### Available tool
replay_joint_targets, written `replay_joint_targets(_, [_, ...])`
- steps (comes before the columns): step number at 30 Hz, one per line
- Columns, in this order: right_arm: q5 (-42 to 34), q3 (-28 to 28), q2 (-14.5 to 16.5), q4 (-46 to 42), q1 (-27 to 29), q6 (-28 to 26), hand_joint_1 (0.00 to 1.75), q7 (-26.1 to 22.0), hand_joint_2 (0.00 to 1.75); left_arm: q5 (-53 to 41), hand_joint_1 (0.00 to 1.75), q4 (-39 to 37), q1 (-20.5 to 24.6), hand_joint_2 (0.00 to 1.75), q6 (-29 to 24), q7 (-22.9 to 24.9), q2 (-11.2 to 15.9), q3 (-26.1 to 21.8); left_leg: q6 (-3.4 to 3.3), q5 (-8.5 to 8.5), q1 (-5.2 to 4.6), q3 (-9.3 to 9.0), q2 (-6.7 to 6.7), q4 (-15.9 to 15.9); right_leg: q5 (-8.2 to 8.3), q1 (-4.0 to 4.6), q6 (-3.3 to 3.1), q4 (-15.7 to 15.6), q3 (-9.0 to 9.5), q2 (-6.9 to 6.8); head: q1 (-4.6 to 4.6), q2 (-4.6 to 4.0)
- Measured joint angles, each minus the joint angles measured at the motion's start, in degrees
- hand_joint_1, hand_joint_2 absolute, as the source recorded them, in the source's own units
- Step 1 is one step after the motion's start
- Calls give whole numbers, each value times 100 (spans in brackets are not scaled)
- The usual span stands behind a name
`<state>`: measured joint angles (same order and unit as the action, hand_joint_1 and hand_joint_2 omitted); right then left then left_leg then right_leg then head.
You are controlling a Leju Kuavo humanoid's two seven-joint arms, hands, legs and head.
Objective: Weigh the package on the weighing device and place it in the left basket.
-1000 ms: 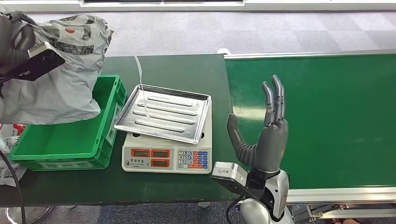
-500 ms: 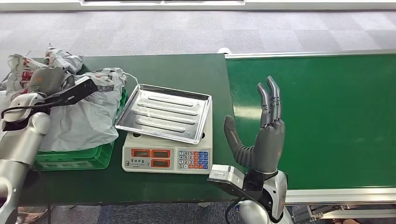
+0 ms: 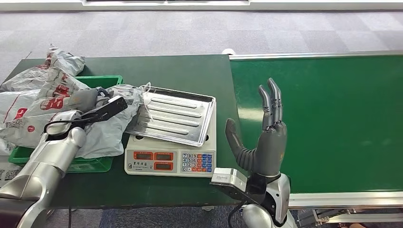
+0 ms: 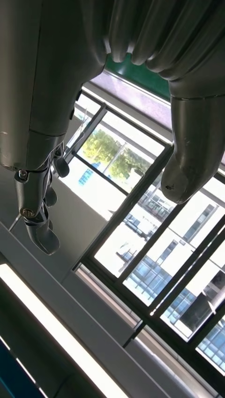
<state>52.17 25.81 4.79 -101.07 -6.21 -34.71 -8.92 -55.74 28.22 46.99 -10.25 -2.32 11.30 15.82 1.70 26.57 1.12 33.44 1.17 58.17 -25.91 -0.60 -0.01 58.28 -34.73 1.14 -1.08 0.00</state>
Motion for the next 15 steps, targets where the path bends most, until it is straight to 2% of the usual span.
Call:
replay_joint_targets(3, [-4,97,-72,61,14,-115,0,11,175,575,0,3,-3,0,-139,-367,-195,-138,0,0,0,3,-1,0,0,1,0,0,-3,-1,-1,0])
replay_joint_targets(6, [-23,136,-134,84,37,-231,0,0,175,1535,0,518,-116,0,98,-708,-274,-398,0,0,1,4,-1,0,0,1,0,0,-4,0,-1,0])
replay_joint_targets(9, [-49,138,-173,83,60,-281,0,-18,175,2041,0,1203,-273,0,317,-702,-277,-572,0,0,1,5,-2,0,0,1,0,0,-5,1,-1,0])
replay_joint_targets(15, [-57,148,-218,83,81,-298,0,-20,175,2105,0,1874,-457,0,404,-685,-277,-730,0,0,1,6,-2,0,0,1,0,0,-5,-1,-1,0])
